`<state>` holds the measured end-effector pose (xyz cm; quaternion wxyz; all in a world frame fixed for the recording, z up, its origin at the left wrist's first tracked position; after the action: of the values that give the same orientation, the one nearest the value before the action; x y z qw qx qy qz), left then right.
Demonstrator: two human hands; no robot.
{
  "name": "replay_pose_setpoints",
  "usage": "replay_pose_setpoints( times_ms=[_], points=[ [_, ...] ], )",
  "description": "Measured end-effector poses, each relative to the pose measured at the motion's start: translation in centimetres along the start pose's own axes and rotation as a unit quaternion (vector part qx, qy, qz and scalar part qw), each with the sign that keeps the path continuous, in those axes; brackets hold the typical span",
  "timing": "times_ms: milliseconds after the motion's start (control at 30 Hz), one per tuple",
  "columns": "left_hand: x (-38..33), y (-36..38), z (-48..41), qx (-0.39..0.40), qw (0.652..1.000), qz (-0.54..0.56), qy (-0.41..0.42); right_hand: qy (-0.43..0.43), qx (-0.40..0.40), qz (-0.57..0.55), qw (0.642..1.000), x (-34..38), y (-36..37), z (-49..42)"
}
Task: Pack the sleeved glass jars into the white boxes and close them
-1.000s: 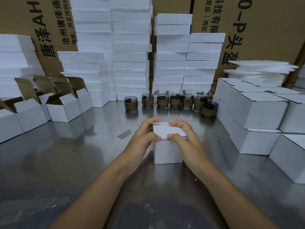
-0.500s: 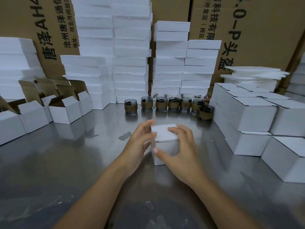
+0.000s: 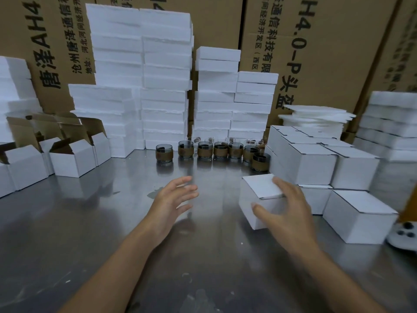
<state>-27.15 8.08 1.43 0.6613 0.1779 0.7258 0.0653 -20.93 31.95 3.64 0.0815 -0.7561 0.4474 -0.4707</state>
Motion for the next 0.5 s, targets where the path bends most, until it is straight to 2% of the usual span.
replay_pose_setpoints(
  times_ms=[100, 233, 500],
  points=[
    [0.2, 0.0, 0.0, -0.005, 1.000, 0.002, -0.003, 0.017, -0.032, 0.059, 0.998, -2.2, -3.6, -0.5],
    [0.1, 0.2, 0.1, 0.001, 1.000, -0.003, -0.002, 0.006, -0.005, 0.157, 0.987, -2.8, -5.5, -0.3],
    [0.2, -0.1, 0.2, 0.003, 1.000, 0.008, 0.003, 0.035, -0.019, 0.175, 0.984, -3.7, -6.9, 0.9]
  ],
)
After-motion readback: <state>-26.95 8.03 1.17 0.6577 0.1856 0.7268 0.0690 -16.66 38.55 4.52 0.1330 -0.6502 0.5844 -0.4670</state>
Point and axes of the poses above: each hand's wrist, its own z-axis away from the middle knuckle, its own y-axis out of the palm, x = y × z, the point moved 5 cm from there along -z, towards the middle knuckle, and after that the axes turned 4 degrees about z, right-handed, at the moved point
